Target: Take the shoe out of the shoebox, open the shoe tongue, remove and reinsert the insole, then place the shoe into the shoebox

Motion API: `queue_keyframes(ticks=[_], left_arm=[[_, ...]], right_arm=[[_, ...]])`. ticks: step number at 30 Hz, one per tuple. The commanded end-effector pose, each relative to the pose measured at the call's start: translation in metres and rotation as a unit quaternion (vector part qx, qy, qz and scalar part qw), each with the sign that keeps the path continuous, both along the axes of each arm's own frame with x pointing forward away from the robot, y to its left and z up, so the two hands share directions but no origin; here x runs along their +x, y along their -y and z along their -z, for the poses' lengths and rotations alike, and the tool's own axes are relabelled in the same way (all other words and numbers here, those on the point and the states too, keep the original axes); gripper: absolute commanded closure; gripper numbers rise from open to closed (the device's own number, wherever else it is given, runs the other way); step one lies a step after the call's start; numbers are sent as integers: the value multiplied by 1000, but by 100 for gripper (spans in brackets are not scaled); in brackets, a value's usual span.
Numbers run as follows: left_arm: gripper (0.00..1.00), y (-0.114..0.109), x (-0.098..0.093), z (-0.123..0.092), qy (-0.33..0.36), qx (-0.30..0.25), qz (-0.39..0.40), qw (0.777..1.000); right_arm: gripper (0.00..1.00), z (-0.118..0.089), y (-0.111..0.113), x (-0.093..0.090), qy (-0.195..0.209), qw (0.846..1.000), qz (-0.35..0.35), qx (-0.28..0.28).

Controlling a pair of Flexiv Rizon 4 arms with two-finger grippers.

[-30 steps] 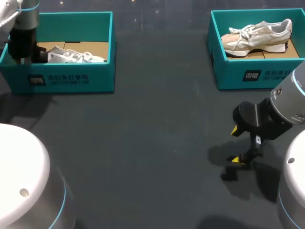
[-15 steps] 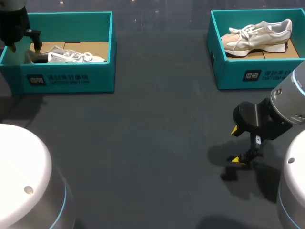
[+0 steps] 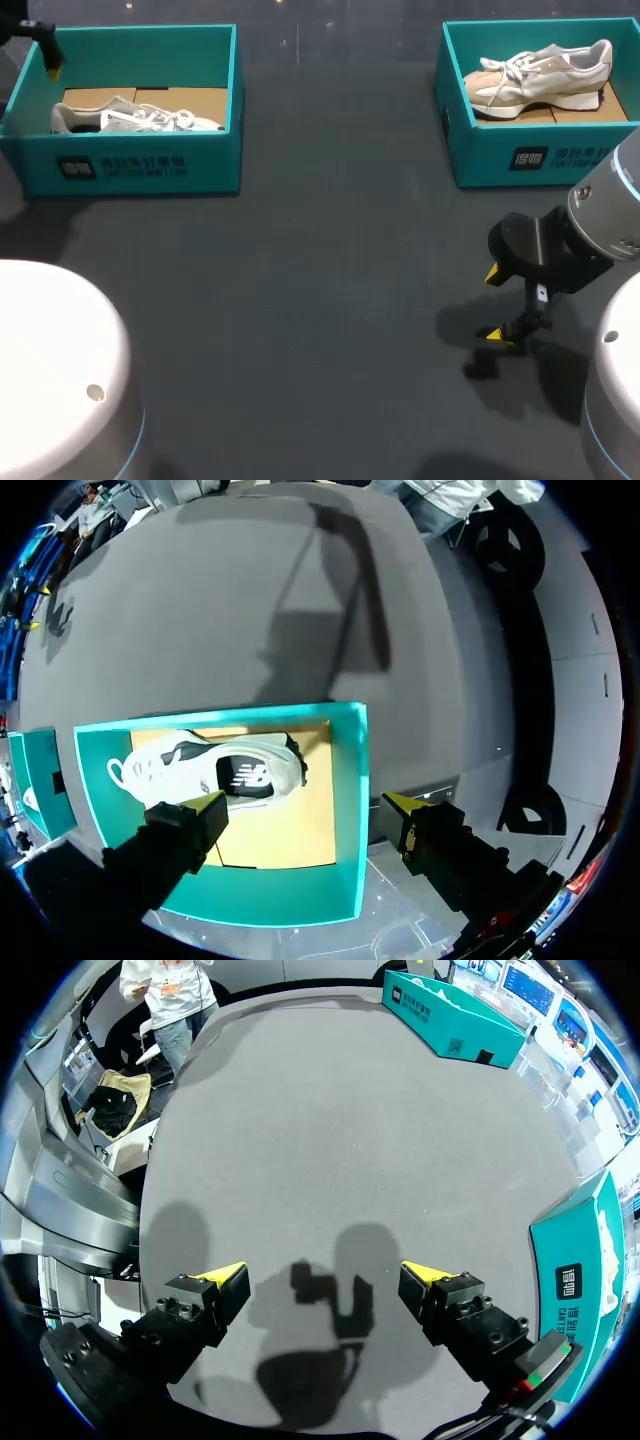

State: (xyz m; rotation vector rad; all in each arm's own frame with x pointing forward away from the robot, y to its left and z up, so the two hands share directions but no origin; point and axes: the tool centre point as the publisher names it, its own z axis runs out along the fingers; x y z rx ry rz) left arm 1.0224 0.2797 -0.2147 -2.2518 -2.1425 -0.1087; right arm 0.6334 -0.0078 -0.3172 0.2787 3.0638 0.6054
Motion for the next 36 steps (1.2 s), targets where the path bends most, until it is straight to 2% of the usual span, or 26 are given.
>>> queue_keyframes(ticks=[1, 8, 18, 22, 23, 27, 29, 32, 34, 36], left_arm=[[0, -5, -19, -27, 6, -5, -4, 1000], [0, -7, -27, -51, 4, -20, -5, 1000], [0, -7, -27, -51, 4, -20, -5, 1000], [0, -7, -27, -51, 4, -20, -5, 1000], [0, -7, -27, -51, 4, -20, -5, 1000], [0, -7, -27, -51, 4, -20, -5, 1000], [0, -7, -27, -51, 4, -20, -5, 1000], [0, -7, -27, -51, 4, -20, -5, 1000], [0, -7, -27, -51, 4, -20, -5, 1000], [0, -7, -27, -51, 4, -20, -5, 1000]], right_arm=[[0, 0, 0, -2, 2, 1000, 1, -1], [0, 0, 0, -2, 2, 1000, 1, -1], [0, 0, 0, -2, 2, 1000, 1, -1], [0, -20, 1, 31, 11, 998, 54, -4], [0, -25, 5, 41, 5, 997, 83, 8], [0, -45, 12, 71, -28, 989, 144, -14], [0, -55, 15, 86, -45, 983, 167, -55], [0, -70, 18, 109, -21, 983, 180, -15], [0, -75, 20, 120, -2, 988, 155, 9], [0, -75, 20, 120, -2, 988, 155, 9]])
